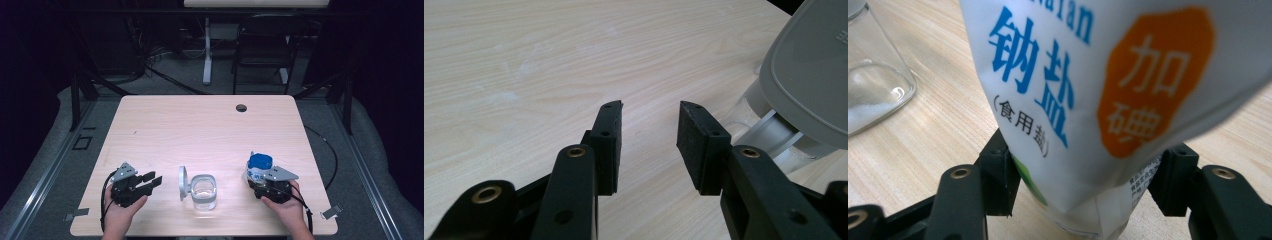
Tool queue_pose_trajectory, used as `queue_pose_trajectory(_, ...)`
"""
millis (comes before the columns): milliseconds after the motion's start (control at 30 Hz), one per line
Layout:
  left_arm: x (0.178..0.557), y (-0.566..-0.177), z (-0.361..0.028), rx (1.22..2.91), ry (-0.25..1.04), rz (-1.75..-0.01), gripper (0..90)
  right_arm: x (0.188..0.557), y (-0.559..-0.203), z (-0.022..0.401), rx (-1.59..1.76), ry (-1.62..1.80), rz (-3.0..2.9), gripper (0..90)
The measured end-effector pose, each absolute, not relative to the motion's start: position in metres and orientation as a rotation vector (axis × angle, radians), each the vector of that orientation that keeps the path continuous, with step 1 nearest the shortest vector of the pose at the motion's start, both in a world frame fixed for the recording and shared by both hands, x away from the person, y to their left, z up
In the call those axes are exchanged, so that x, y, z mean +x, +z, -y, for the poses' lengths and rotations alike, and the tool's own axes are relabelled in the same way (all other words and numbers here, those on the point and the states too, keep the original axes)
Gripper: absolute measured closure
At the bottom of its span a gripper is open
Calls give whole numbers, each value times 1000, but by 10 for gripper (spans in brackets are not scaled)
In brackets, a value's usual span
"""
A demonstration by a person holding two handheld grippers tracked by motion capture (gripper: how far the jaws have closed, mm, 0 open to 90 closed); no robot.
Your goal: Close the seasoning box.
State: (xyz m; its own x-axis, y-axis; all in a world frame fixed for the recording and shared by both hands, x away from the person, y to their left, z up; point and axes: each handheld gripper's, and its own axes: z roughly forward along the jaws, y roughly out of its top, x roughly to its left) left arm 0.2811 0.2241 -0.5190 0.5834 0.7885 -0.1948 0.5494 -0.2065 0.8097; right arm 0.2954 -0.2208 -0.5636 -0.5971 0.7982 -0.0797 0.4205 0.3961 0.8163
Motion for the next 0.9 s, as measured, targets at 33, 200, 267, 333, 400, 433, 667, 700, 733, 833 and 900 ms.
queue_pose_trajectory(33, 281, -519, -224, 1889, 321, -1081, 625, 295, -563, 221, 1044, 1085, -2193, 397)
queue_pose_trajectory(200, 281, -520, -223, 1889, 321, -1084, 626, 295, -562, 220, 1041, 1085, -2205, 397)
queue_pose_trajectory(267, 281, -520, -223, 1887, 320, -1083, 626, 294, -562, 219, 1038, 1073, -2207, 397)
queue_pose_trajectory(333, 281, -520, -224, 1889, 321, -1084, 626, 294, -561, 218, 1029, 1076, -2205, 397)
queue_pose_trajectory(400, 281, -520, -223, 1888, 321, -1084, 626, 293, -560, 216, 1019, 1085, -2211, 397)
queue_pose_trajectory(433, 281, -520, -223, 1889, 321, -1085, 626, 293, -560, 216, 1013, 1089, -2209, 397)
queue_pose_trajectory(667, 281, -520, -224, 1892, 322, -1084, 625, 290, -555, 210, 973, 1092, -2205, 397)
queue_pose_trajectory(700, 281, -520, -224, 1890, 321, -1086, 625, 289, -554, 209, 961, 1077, -2213, 397)
queue_pose_trajectory(733, 281, -520, -224, 1890, 321, -1086, 625, 289, -554, 208, 953, 1070, -2206, 397)
queue_pose_trajectory(833, 281, -520, -225, 1892, 321, -1086, 625, 289, -552, 206, 945, 1076, -2214, 397)
queue_pose_trajectory(900, 281, -520, -226, 1886, 323, -1085, 625, 289, -552, 205, 942, 1081, -2213, 397)
